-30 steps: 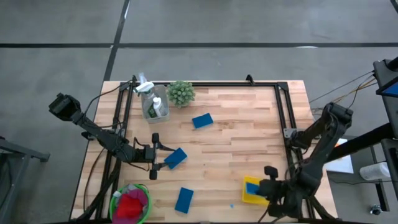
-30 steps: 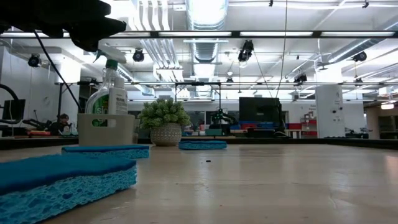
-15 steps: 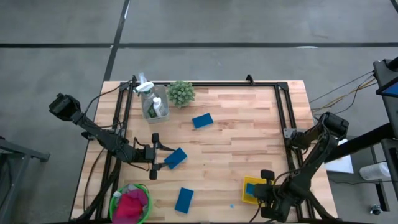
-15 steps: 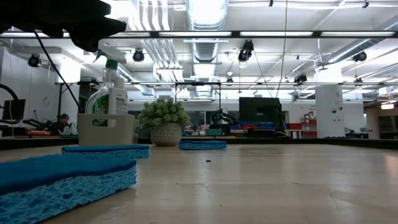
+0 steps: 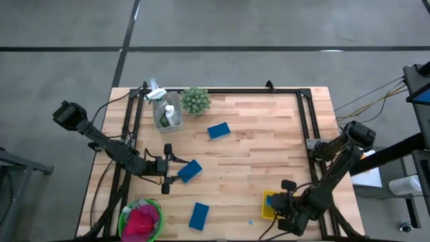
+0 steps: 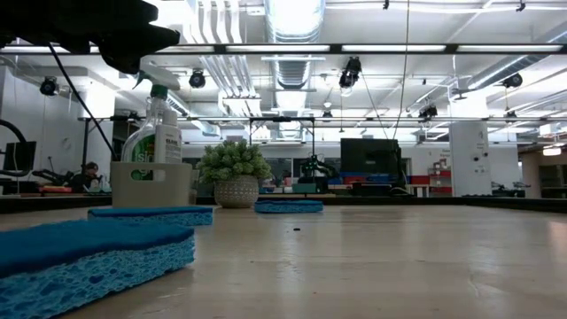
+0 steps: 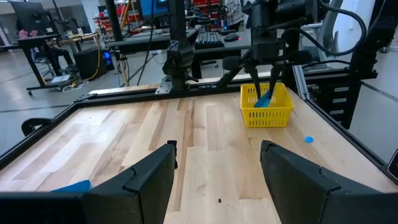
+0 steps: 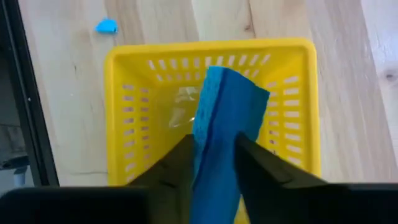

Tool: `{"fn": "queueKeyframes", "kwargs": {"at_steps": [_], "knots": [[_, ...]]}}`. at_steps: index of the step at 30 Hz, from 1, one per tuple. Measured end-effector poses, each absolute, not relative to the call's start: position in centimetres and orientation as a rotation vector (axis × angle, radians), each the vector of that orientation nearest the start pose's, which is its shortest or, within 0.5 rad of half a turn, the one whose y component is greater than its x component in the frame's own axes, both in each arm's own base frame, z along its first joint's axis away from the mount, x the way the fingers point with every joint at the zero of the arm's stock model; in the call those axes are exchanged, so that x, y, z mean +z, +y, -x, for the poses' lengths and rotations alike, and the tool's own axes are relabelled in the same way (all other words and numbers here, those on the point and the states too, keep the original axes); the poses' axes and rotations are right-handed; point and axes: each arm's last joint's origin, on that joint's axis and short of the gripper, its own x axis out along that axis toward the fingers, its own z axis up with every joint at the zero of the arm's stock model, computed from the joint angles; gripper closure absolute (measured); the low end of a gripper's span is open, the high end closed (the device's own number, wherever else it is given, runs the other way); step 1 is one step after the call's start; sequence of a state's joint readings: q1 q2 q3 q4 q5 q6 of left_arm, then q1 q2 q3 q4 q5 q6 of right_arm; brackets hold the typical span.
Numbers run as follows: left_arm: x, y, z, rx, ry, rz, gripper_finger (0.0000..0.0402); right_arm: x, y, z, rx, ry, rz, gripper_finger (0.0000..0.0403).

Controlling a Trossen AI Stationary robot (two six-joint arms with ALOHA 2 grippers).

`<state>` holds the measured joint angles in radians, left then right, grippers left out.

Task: Pick & Place Kitchen Items
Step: Put the blue sponge into the yellow bin

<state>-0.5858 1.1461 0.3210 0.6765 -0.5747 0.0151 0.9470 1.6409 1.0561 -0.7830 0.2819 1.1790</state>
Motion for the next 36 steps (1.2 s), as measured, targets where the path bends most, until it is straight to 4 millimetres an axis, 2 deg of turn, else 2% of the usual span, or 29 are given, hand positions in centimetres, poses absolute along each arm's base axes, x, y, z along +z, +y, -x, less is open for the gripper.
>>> {"fn": "queueKeyframes", "kwargs": {"at_steps": [7, 12, 24, 29, 36], "knots": [[19.1, -10.4, -18.6, -0.012, 0.124, -0.097, 0.0165, 19.0, 23.5, -17.8, -0.156, 1.225, -0.237, 0.0165], [19.1, -10.4, -18.6, -0.012, 0.124, -0.098, 0.0165, 19.3, 23.4, -17.8, -0.158, 1.224, -0.241, 0.0119], [19.1, -10.4, -18.6, -0.012, 0.130, -0.103, 0.0165, 23.3, 24.1, -18.6, -0.154, 1.134, -0.201, 0.0113], [18.9, -10.4, -18.5, -0.012, 0.147, -0.100, 0.0165, 23.5, 24.1, -18.7, -0.155, 1.126, -0.202, 0.0113], [18.8, -10.4, -18.5, -0.011, 0.153, -0.100, 0.0165, 22.4, 24.5, -18.8, -0.145, 1.186, -0.184, 0.0119]]}}
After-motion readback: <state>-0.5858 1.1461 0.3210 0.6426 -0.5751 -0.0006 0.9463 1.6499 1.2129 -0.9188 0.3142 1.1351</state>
